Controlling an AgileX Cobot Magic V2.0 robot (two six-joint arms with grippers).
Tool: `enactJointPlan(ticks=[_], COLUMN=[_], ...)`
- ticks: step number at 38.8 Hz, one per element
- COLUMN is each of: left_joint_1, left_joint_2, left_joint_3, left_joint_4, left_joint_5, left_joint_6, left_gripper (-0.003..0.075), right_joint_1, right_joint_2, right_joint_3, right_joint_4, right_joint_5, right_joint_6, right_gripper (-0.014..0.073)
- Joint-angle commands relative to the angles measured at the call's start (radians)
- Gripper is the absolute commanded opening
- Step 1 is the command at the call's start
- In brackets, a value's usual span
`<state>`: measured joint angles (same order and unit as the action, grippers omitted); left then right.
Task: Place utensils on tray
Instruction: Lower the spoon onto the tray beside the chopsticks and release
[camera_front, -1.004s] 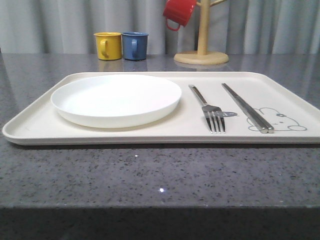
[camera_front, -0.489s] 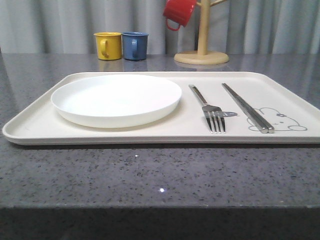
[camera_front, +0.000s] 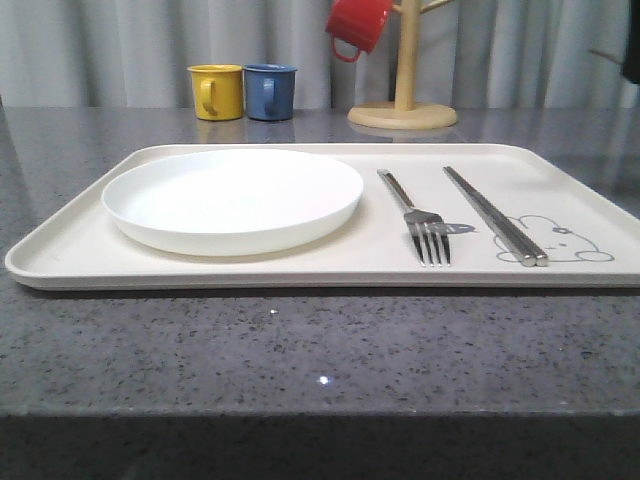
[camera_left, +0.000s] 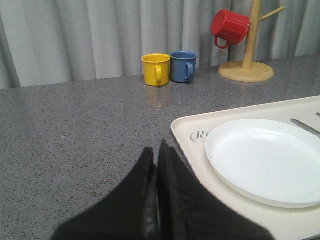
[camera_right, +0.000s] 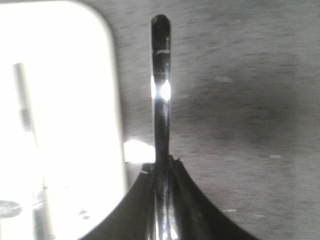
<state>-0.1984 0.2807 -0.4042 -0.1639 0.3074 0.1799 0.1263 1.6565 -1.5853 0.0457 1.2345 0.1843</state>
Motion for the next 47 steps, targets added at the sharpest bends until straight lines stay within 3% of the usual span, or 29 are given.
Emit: enactJointPlan(ticks=[1,6,30,33,42,47], left_joint_1=[0.0,0.0,0.0,0.0,0.0,0.0], left_joint_2=[0.007,0.007,0.007,0.007,0.007,0.007], left_joint_3=[-0.027,-0.027,-0.027,-0.027,-0.027,-0.027], left_joint_4=[-0.01,-0.01,-0.01,-0.01,-0.01,-0.01], left_joint_5=[-0.086,-0.086,-0.086,-0.086,-0.086,-0.086], left_joint_6=[-0.009,-0.009,-0.009,-0.009,-0.009,-0.009], left_gripper=[-0.0018,-0.0018,-0.0018,-0.0018,-0.0018,-0.0018], right_joint_1=[0.066,0.106,0.106,0.106,0.106,0.106], right_joint_2=[-0.013,0.041,0.165,0.165,0.15,0.116], right_joint_3=[-0.021,-0.021,-0.021,-0.021,-0.026,-0.054], right_joint_4=[0.005,0.007,0.011,0.011,0.01,-0.031], right_joint_5=[0.097,0.077,0.102,0.101,0.097,0.101], right_joint_6=[0.037,0.059,0.087,0.087,0.087,0.086], right_gripper=[-0.0063,-0.0063,-0.005,0.0,0.026,0.0293])
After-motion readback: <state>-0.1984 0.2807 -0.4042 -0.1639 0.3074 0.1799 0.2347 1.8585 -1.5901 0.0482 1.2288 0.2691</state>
